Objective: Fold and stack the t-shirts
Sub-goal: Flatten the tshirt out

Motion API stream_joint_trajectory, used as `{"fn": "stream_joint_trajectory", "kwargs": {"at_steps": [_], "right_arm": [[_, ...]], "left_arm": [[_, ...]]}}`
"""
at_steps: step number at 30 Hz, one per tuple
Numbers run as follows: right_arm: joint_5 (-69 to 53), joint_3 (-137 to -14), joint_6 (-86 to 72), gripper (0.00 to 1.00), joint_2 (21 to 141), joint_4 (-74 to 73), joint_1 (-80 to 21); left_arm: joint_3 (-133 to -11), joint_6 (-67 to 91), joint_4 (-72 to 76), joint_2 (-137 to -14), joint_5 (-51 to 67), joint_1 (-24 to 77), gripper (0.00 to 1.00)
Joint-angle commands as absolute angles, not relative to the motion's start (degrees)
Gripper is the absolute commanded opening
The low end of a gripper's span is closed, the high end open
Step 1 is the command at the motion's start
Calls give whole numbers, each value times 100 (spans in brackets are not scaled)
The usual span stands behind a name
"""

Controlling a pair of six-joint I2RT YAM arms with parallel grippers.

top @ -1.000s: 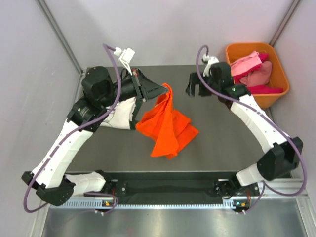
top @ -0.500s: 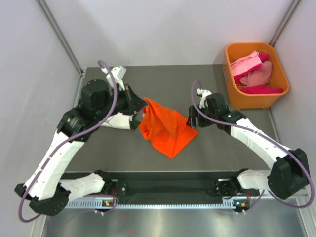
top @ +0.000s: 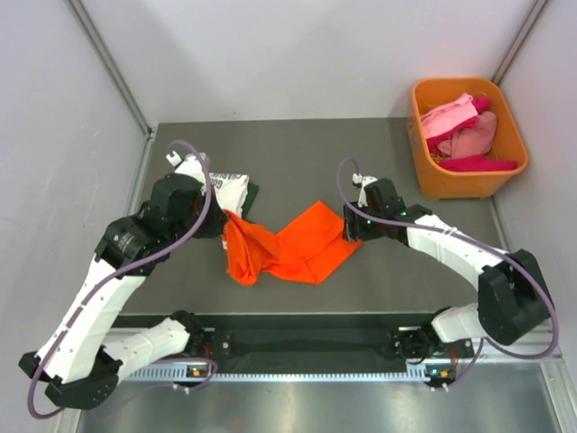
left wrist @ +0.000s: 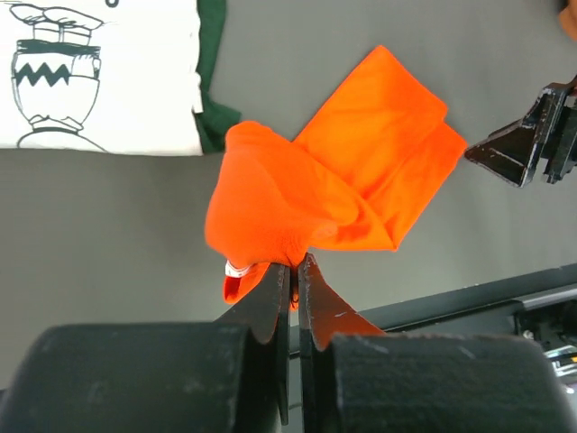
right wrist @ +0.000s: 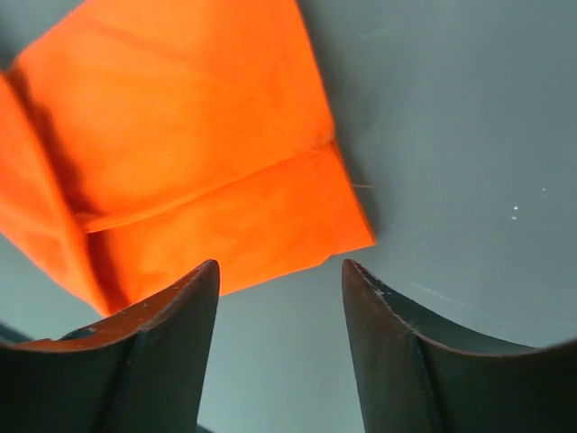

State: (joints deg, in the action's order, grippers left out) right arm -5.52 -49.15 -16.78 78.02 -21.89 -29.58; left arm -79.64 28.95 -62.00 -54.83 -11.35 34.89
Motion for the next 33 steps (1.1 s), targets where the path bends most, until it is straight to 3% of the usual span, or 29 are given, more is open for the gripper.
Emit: {"fn": "stream_joint_trajectory", "kwargs": {"at_steps": [1,25,28,32,33], "right_arm": [[-185,-5097,-1758,56,8006,-1890,-3032],[-1046,-6179,-2171,46,9922,-1134,-2584],[-1116,-6196,-2206,39,9993,-1116,-2584],[-1125,-6188,-2250,0,9792,-1107,-2575],[-1090,-6179,-2259,0,9695,-1107,-2549]], "left_arm": [[-7911,2769,-6276,-5423,-1380,3480,0],[-7541,2646,-6460,-5159,-1485,3472,0],[-7532,2628,-6460,-5177,-1529,3480,0],[-7419,2628,-6381,-5186,-1547,3472,0],[-7383,2637,-6346,-5194,-1547,3472,0]]}}
